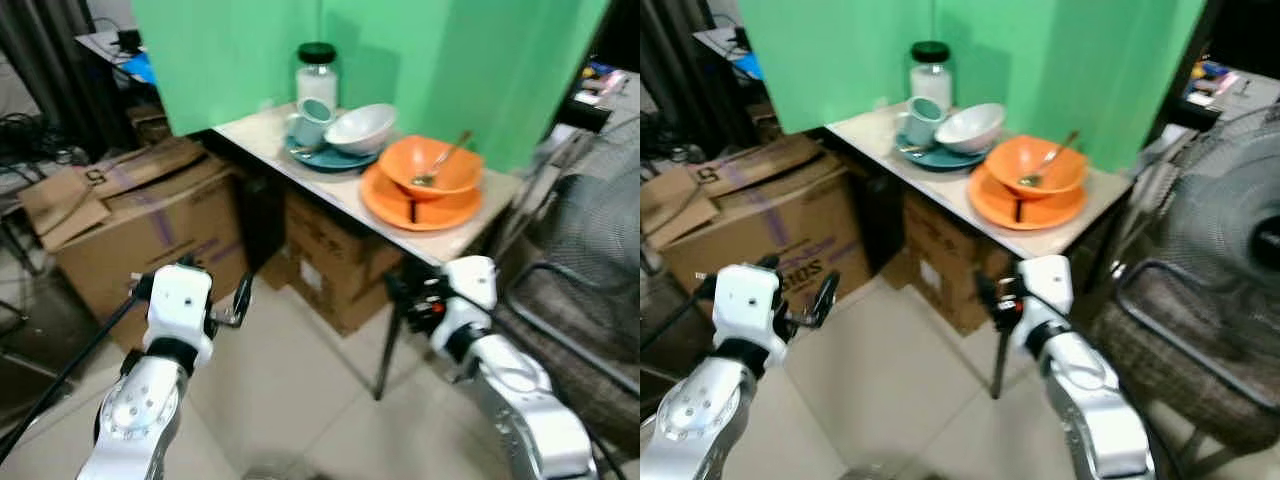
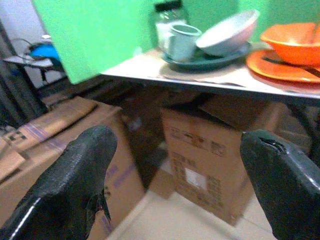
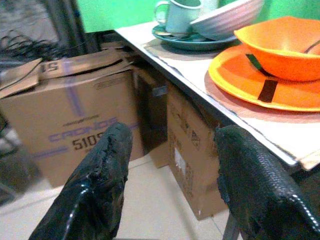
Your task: Setting the table
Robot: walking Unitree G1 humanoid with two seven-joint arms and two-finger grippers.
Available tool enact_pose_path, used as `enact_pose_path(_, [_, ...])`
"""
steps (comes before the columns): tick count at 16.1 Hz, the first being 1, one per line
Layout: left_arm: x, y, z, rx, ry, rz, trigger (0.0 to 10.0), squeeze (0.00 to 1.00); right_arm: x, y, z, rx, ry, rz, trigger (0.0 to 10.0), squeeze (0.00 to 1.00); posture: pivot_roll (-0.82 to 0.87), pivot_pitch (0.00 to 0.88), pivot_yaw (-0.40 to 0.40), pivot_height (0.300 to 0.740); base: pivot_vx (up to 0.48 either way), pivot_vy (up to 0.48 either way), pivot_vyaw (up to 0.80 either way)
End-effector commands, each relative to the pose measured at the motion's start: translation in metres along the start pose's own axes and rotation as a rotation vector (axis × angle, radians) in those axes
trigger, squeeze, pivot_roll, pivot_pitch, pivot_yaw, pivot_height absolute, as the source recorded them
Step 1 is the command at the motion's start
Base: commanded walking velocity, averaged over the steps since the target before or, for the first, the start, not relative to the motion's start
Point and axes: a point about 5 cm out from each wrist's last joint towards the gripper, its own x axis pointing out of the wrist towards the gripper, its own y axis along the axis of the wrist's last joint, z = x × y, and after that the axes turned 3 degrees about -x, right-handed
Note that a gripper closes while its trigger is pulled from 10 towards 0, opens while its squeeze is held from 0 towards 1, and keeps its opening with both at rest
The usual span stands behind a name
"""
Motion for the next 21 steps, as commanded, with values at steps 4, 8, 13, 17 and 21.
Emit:
enact_pose_path(4, [-0.0051,-0.0037,-0.0047,-0.013,0.025,-0.030,10.0,0.00,0.0049,0.0039,-0.0064,-0.021,0.035,0.015,10.0,0.00,0.15,0.000,-0.030,0.740,0.158,0.000,0.00])
enact_pose_path(8, [-0.0042,0.0002,-0.0048,-0.016,0.019,-0.018,10.0,0.00,0.0076,0.0054,-0.0061,-0.035,0.025,0.020,10.0,0.00,0.15,0.000,-0.033,0.740,0.411,0.000,0.00])
enact_pose_path(13, [-0.0026,0.0028,-0.0033,-0.017,0.003,-0.010,10.0,0.00,0.0083,0.0072,-0.0012,-0.007,-0.013,0.031,10.0,0.00,0.15,0.000,-0.030,0.740,0.468,0.000,0.00])
enact_pose_path(17, [-0.0024,0.0029,-0.0052,-0.009,0.000,-0.015,10.0,0.00,0.0075,0.0075,-0.0017,-0.004,-0.020,0.035,10.0,0.00,0.14,0.000,-0.028,0.740,0.465,0.000,0.00])
enact_pose_path(21, [-0.0017,0.0033,-0.0034,-0.015,-0.007,-0.013,10.0,0.00,0.0079,0.0092,-0.0006,-0.003,-0.028,0.043,10.0,0.00,0.14,0.000,-0.028,0.740,0.467,0.000,0.00])
